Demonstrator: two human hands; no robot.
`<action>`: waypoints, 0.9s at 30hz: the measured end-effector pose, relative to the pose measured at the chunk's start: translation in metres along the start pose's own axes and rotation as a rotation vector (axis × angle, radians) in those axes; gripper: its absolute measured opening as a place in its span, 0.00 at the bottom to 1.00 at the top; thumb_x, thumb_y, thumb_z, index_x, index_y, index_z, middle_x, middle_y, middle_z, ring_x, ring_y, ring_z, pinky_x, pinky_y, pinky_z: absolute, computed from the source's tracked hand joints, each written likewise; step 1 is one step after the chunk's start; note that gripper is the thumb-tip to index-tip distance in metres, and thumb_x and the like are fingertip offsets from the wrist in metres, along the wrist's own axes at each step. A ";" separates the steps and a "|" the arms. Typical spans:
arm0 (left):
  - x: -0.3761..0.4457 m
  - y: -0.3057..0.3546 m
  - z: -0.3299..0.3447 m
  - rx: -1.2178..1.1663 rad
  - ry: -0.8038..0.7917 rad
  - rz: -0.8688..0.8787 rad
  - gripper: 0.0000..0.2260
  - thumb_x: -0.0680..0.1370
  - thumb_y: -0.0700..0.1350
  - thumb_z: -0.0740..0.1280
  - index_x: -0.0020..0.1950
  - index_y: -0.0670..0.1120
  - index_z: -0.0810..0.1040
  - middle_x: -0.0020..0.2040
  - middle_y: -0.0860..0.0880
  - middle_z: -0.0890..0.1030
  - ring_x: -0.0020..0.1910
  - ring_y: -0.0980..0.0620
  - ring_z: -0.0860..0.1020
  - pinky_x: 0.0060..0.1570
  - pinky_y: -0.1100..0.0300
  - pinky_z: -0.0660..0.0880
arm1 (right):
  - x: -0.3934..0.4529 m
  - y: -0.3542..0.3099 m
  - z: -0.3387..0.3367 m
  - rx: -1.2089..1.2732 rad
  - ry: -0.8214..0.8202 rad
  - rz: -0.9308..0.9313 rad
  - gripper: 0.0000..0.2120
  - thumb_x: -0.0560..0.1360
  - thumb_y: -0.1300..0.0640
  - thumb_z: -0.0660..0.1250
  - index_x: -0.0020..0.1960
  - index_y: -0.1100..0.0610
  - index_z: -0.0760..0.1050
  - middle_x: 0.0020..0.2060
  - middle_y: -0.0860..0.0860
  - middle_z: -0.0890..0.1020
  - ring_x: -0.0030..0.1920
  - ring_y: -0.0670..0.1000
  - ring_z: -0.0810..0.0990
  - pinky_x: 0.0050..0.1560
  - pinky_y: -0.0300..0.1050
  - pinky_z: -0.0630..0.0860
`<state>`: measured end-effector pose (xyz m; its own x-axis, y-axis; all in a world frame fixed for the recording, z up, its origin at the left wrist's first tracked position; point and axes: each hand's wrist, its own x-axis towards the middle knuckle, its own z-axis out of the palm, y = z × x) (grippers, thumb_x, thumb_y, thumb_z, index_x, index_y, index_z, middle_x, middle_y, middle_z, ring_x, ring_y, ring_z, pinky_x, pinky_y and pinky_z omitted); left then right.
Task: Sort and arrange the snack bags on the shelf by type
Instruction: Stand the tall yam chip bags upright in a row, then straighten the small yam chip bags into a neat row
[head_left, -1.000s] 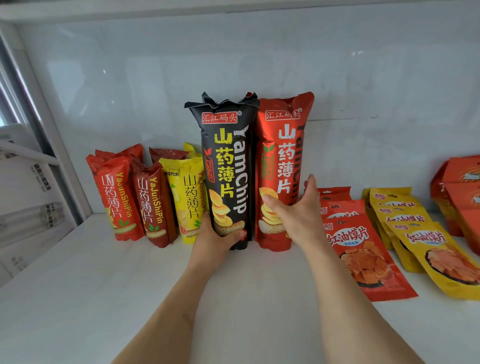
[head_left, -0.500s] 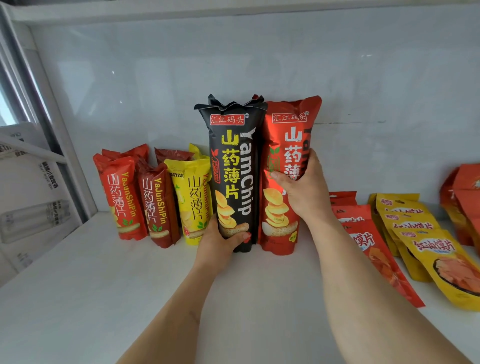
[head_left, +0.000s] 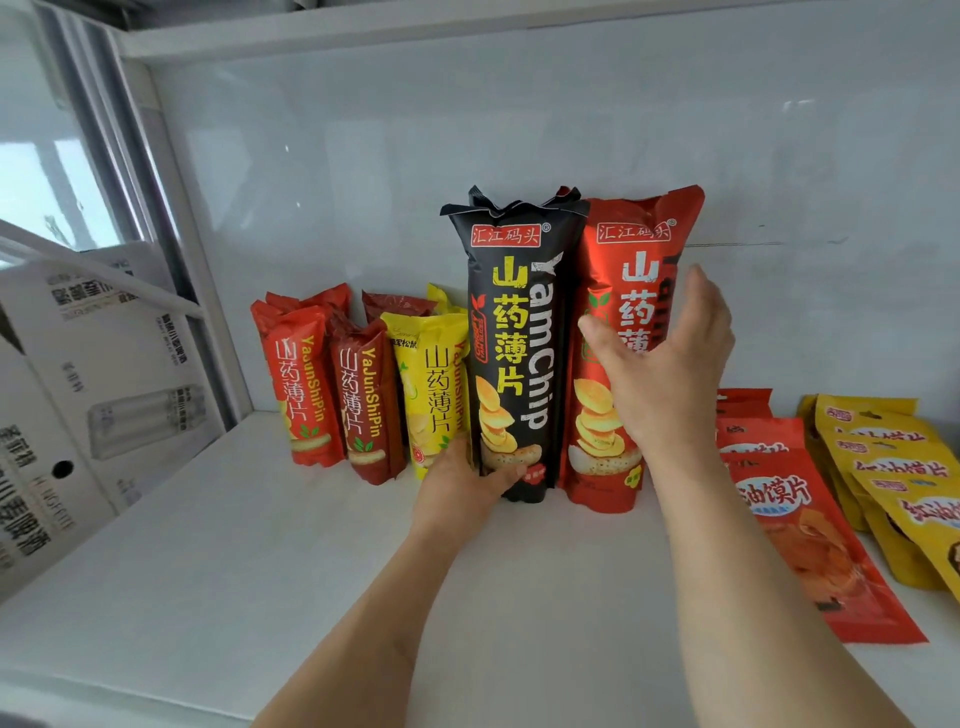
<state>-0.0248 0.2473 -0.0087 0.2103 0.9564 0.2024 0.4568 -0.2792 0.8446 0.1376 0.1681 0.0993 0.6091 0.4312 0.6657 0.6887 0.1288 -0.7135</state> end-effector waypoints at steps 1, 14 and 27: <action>-0.001 0.000 -0.007 0.059 0.024 0.001 0.24 0.73 0.60 0.73 0.64 0.51 0.74 0.57 0.57 0.78 0.56 0.52 0.77 0.53 0.56 0.75 | -0.009 -0.010 0.000 0.036 0.047 -0.055 0.43 0.70 0.34 0.70 0.76 0.52 0.57 0.73 0.52 0.63 0.73 0.52 0.60 0.70 0.59 0.68; 0.051 -0.047 -0.141 0.294 0.546 0.561 0.23 0.77 0.55 0.68 0.67 0.42 0.77 0.68 0.45 0.75 0.70 0.44 0.68 0.72 0.48 0.65 | -0.031 -0.116 0.098 -0.239 -0.610 -0.381 0.30 0.78 0.43 0.66 0.76 0.49 0.62 0.73 0.46 0.68 0.73 0.47 0.66 0.72 0.46 0.64; 0.135 -0.021 -0.213 0.776 0.089 0.784 0.37 0.72 0.72 0.63 0.77 0.55 0.68 0.78 0.54 0.66 0.81 0.42 0.47 0.76 0.42 0.40 | -0.043 -0.110 0.163 -0.725 -0.625 -0.264 0.43 0.75 0.36 0.65 0.80 0.48 0.46 0.80 0.47 0.50 0.79 0.49 0.44 0.76 0.55 0.48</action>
<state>-0.1904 0.4005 0.1064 0.6294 0.4852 0.6070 0.6488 -0.7580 -0.0667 -0.0284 0.2807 0.1137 0.2280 0.8877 0.4000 0.9734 -0.1985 -0.1142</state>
